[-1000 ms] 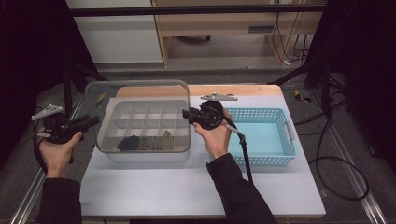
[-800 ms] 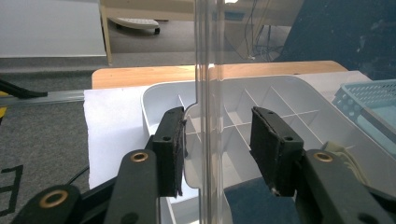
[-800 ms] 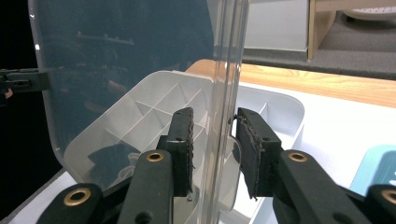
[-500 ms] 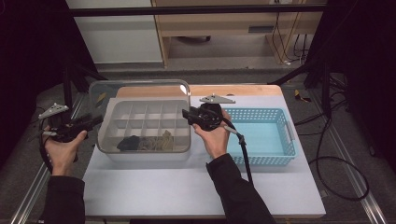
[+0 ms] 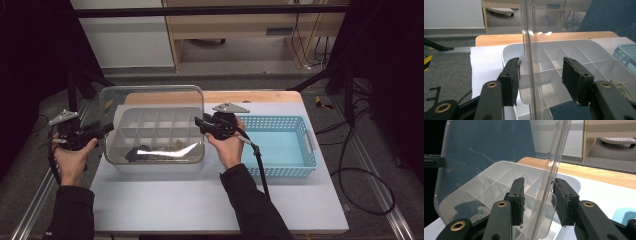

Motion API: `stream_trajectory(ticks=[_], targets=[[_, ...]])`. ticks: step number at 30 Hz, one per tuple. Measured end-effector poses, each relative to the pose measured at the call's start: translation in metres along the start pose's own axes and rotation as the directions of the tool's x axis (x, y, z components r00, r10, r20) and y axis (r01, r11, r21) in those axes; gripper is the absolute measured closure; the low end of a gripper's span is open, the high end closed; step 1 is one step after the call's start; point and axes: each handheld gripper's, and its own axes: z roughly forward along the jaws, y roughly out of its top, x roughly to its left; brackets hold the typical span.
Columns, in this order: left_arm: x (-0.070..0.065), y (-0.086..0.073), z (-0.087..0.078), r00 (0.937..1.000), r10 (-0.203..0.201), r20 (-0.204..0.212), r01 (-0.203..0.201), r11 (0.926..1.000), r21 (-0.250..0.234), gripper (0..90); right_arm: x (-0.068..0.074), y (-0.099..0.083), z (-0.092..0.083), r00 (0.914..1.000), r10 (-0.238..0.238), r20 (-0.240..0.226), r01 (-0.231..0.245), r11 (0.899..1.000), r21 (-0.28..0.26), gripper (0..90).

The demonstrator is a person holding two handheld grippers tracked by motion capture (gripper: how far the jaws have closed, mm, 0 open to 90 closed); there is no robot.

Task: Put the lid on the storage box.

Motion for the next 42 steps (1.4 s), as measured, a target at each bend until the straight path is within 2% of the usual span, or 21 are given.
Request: stream_trajectory(ticks=[5, 11, 42], targets=[[0.001, -0.001, 0.005, 1.0000, -0.004, -0.002, 0.004, 1.0000, 0.005, 46.4, 0.000, -0.002, 0.005, 0.9998, -0.009, 0.017, 0.009, 1.000, 0.001, 59.8], [0.003, -0.002, 0.008, 0.9999, -0.010, -0.001, 0.010, 0.9999, 0.009, 46.2, -0.001, -0.005, 0.011, 0.9993, 0.004, 0.038, -0.004, 1.000, 0.002, 57.3], [0.011, -0.004, 0.032, 0.9994, -0.034, -0.006, 0.034, 0.9975, 0.061, 41.6, -0.010, -0.015, 0.033, 0.9968, 0.048, 0.064, -0.049, 0.998, 0.027, 52.5]])
